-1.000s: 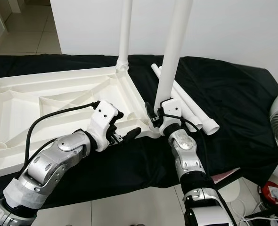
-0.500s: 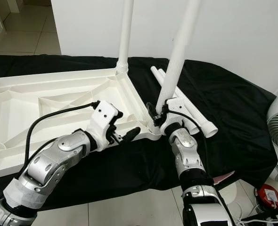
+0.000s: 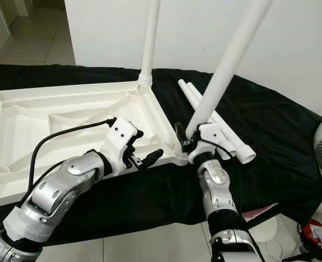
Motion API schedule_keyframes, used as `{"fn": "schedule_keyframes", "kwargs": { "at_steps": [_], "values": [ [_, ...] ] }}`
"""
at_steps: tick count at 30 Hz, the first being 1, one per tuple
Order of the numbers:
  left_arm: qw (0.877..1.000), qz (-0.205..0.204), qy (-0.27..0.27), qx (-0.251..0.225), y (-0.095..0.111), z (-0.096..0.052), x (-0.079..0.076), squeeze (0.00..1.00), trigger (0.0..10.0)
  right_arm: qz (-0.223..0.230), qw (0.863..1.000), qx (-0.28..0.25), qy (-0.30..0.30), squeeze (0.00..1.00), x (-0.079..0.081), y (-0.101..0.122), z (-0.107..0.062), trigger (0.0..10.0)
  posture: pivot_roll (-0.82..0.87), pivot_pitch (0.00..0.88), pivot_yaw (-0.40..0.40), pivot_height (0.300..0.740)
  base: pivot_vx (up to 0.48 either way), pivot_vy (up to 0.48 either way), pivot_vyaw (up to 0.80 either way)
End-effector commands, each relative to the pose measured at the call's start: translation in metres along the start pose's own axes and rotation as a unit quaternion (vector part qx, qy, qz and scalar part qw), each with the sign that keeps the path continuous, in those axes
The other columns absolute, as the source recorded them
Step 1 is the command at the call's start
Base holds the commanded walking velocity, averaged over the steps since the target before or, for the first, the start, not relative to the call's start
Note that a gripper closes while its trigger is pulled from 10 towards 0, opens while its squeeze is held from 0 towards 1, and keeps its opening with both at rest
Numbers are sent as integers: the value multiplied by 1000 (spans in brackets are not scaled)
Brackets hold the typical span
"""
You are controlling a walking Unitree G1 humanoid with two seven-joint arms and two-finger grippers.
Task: Building children table
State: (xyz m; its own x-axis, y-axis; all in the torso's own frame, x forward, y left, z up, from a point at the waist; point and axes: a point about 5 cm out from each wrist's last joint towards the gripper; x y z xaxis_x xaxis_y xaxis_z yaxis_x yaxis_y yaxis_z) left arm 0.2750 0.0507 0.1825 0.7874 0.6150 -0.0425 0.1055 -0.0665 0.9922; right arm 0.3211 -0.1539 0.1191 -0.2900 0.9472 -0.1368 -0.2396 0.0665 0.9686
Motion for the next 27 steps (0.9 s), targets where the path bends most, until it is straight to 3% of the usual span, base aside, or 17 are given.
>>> {"fn": "schedule_keyframes", "kwargs": {
  "at_steps": [1,7,8,16,27],
  "values": [
    [1000,5,-26,2,1,1,-3,0,10000,32,992,113,39,0,22,-47,-30,10000,67,64,-72,740,0,0,0],
    [1000,6,-26,2,2,2,-2,0,10000,37,994,100,34,0,21,-45,-30,10000,65,67,-66,740,0,0,0],
    [1000,6,-26,2,2,2,-2,0,10000,61,992,108,23,0,18,-46,-28,10000,65,67,-66,740,0,0,0],
    [1000,8,-28,0,4,3,-2,0,10000,129,977,169,-11,0,8,-53,-14,10000,63,65,-60,740,0,0,0],
    [1000,8,-26,-1,5,3,-1,0,10000,115,970,213,9,0,7,-57,-7,10000,70,65,-67,740,0,0,0]
  ]
}}
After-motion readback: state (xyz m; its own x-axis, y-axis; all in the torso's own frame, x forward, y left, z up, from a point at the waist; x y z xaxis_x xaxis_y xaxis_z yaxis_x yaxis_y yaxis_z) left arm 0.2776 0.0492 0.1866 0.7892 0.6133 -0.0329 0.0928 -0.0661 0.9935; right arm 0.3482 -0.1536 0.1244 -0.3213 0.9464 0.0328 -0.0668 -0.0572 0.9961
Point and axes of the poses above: a point about 5 cm out from each wrist's last joint towards the gripper, its own z axis pointing out of the wrist towards the gripper, its own y axis along the axis of the wrist's last joint, x = y × z, and after that the axes turned 9 degrees about -z, right-handed
